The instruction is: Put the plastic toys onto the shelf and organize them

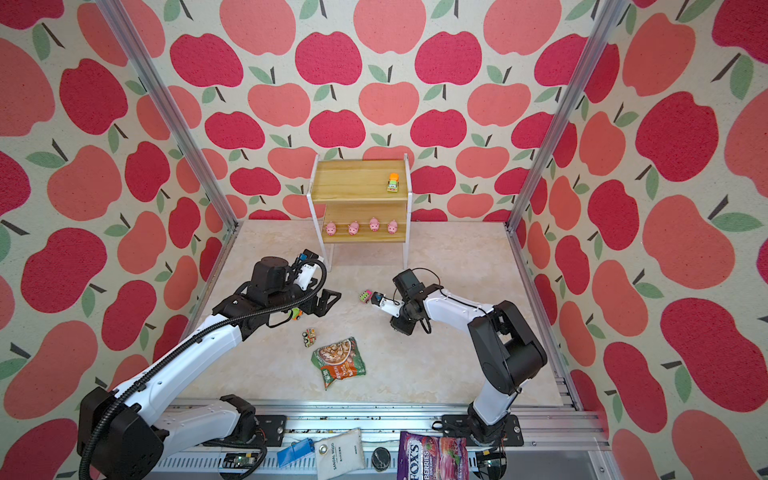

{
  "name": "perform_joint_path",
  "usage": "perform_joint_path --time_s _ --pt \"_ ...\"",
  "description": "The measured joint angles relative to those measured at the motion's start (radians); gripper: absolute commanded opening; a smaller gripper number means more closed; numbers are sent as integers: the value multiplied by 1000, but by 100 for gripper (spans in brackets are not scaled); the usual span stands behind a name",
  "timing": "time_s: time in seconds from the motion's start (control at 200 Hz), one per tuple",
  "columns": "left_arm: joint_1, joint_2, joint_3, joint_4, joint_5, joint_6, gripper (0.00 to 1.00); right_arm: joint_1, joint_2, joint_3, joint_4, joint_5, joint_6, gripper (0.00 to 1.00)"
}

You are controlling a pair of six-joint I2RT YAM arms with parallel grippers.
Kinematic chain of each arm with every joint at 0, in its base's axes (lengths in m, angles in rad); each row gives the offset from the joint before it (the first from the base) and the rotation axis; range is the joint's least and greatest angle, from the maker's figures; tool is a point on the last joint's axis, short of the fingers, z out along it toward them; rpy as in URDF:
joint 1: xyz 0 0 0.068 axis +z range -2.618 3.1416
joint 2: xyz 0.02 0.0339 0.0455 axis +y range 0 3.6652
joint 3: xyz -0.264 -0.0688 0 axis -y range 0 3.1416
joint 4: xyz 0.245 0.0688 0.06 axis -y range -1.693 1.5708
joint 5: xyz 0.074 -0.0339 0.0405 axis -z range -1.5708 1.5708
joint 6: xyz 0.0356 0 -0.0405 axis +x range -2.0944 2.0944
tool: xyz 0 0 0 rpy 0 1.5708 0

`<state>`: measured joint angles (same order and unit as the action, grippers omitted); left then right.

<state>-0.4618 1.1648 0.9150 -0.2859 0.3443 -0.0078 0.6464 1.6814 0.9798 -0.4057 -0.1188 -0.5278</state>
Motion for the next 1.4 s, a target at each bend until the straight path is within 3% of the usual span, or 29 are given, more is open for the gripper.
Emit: perform_joint_path --time_s 0.29,0.55,0.78,0.895,1.026,1.161,1.396 --pt "0 -8 0 0 -15 0 99 -39 -26 0 62 75 208 31" --pt "0 -11 0 0 -23 0 99 -42 -23 0 120 145 555 32" --pt "-2 -11 0 0 -41 0 99 14 51 29 118 297 801 32" --pt "-8 -13 0 0 -49 0 99 29 71 36 115 343 892 44" --pt "-12 -13 0 -1 -50 0 99 42 69 35 115 372 931 55" --pt "-12 -13 0 -1 -53 0 99 61 18 -16 163 382 938 57" --pt "-14 -13 0 -1 -59 2 99 112 -188 -289 381 435 937 60"
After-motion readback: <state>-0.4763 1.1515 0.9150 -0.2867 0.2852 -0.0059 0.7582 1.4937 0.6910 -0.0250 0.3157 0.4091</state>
